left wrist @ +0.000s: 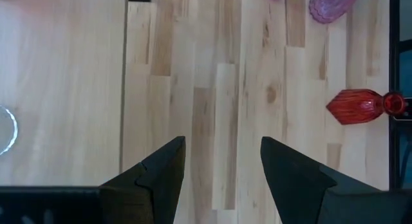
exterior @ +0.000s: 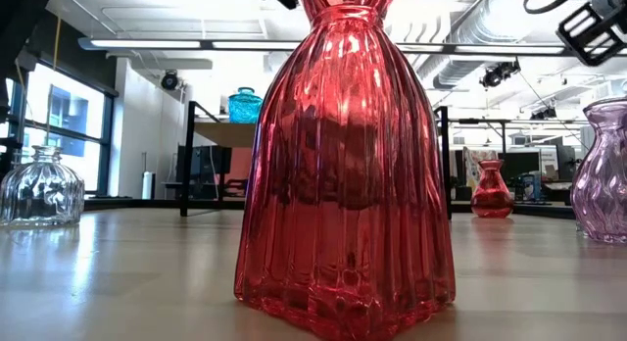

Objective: Sort vases onto shelf
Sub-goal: Put the top right violet vase on the shelf

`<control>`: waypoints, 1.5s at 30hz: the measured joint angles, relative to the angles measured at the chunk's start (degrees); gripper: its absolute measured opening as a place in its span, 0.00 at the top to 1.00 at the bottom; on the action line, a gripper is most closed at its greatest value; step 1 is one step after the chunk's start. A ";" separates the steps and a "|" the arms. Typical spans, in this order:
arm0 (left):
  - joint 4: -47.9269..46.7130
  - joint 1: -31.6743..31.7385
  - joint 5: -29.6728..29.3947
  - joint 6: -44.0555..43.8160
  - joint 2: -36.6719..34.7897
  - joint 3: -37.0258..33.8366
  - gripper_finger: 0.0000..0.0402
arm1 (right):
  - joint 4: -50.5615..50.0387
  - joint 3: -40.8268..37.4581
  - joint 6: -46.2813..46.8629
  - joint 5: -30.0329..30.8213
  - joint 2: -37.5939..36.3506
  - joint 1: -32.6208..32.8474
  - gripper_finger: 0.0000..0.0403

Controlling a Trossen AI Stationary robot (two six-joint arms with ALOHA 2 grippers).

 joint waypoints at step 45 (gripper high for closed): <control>0.24 -3.31 -1.02 -1.68 -7.32 -9.90 0.52 | 7.12 -0.02 19.58 61.73 0.11 -0.13 0.82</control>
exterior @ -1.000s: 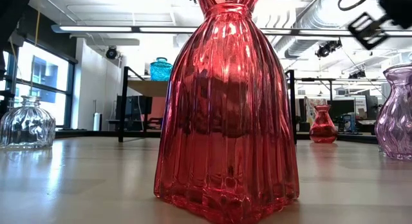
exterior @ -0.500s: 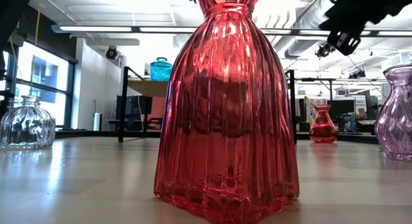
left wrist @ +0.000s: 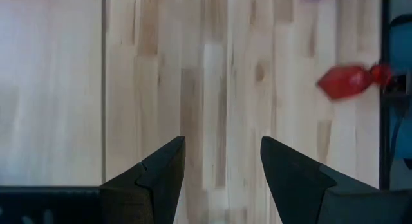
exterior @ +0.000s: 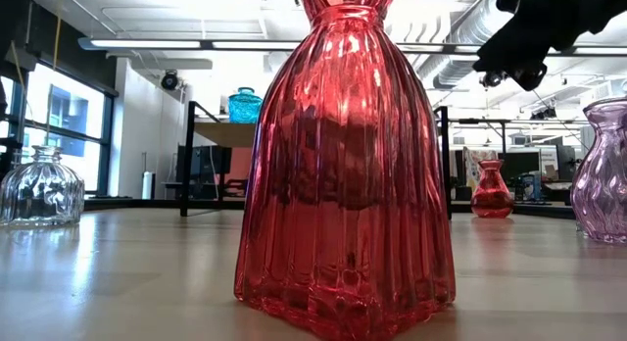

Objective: Sort vases onto shelf
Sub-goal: Put the top right violet vase on the shelf

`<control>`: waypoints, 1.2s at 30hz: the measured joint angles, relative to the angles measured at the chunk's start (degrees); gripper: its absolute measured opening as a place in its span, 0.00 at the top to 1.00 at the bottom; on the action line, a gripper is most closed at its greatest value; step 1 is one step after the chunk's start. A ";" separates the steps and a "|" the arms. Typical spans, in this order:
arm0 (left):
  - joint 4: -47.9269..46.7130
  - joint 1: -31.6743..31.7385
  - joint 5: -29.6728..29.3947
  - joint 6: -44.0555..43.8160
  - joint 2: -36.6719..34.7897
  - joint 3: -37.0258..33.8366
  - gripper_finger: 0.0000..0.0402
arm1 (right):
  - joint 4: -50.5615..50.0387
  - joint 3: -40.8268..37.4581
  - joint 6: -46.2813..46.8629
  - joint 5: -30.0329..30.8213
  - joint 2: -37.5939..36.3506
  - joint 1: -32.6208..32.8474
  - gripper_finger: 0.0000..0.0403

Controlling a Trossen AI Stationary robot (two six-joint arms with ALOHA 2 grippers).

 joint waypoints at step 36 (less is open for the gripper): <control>54.08 -0.24 -12.28 -16.61 -35.91 -65.05 0.52 | -1.60 8.48 -31.29 -6.10 5.94 0.00 0.82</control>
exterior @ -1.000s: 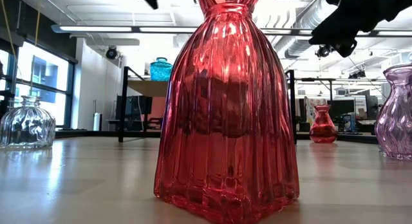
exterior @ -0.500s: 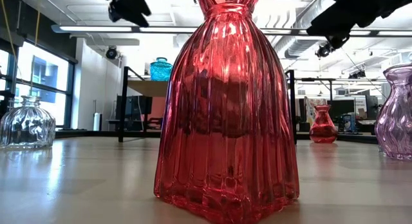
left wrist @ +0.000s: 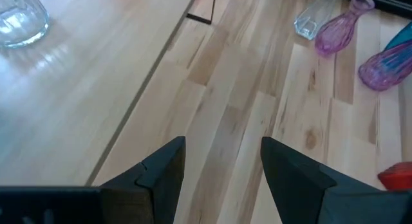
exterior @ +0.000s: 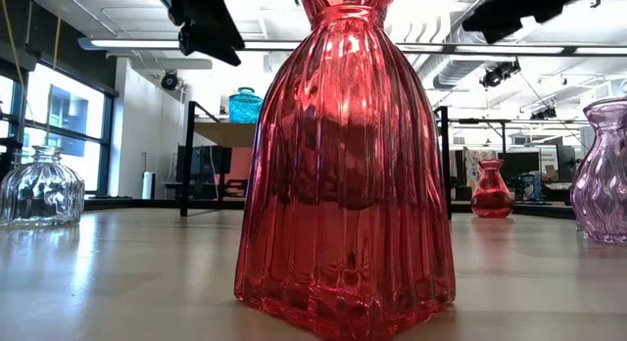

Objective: Sort vases onto shelf
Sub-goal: Put the top right violet vase on the shelf

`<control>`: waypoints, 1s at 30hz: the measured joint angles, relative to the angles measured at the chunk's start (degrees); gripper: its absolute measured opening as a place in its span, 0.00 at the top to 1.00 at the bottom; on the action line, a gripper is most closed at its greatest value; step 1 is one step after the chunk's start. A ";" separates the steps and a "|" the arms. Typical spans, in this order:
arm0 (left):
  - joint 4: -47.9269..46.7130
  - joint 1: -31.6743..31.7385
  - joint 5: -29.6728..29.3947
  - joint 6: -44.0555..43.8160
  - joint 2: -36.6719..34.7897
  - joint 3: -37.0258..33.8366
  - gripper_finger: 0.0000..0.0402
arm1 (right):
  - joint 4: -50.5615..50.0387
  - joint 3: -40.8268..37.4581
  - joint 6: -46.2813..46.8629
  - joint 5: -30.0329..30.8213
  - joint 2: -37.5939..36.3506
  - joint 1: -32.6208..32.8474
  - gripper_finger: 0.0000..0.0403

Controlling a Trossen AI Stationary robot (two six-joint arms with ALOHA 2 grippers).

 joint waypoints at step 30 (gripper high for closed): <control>0.04 -0.04 0.00 -0.65 0.15 0.07 0.52 | -44.37 21.46 15.34 -6.26 28.60 7.22 0.82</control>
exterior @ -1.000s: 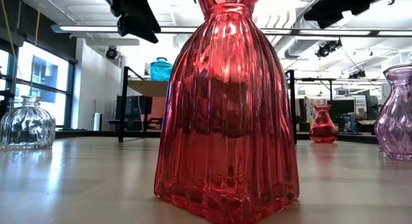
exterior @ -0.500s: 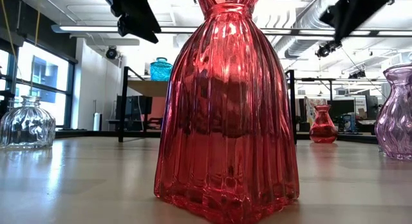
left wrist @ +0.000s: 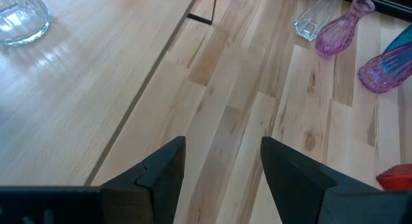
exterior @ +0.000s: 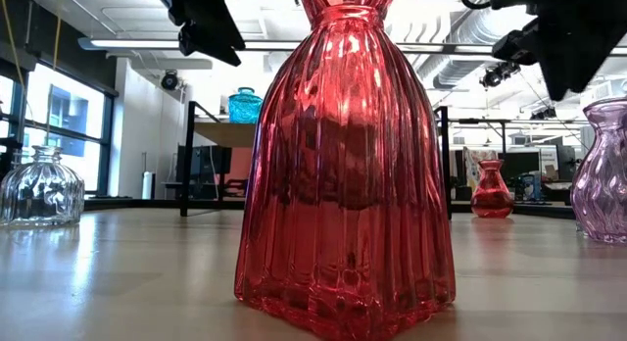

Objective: Sort vases onto shelf
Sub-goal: Put the top right violet vase on the shelf

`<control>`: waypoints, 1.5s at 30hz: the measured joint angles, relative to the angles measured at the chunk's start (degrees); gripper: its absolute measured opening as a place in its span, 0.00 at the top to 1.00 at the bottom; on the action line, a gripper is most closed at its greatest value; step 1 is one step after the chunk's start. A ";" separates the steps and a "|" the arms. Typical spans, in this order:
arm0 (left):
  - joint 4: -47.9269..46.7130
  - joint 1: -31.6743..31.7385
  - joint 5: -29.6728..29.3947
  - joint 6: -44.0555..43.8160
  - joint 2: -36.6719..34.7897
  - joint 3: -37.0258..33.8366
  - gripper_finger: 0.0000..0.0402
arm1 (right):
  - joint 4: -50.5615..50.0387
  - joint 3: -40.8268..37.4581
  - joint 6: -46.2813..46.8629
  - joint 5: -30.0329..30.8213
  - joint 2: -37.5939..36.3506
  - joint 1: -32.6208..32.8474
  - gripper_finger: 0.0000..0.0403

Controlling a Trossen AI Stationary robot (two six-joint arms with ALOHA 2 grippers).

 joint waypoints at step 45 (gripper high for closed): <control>-0.04 0.00 0.00 0.23 0.00 0.00 0.52 | -0.34 0.15 7.18 1.27 9.54 6.62 0.97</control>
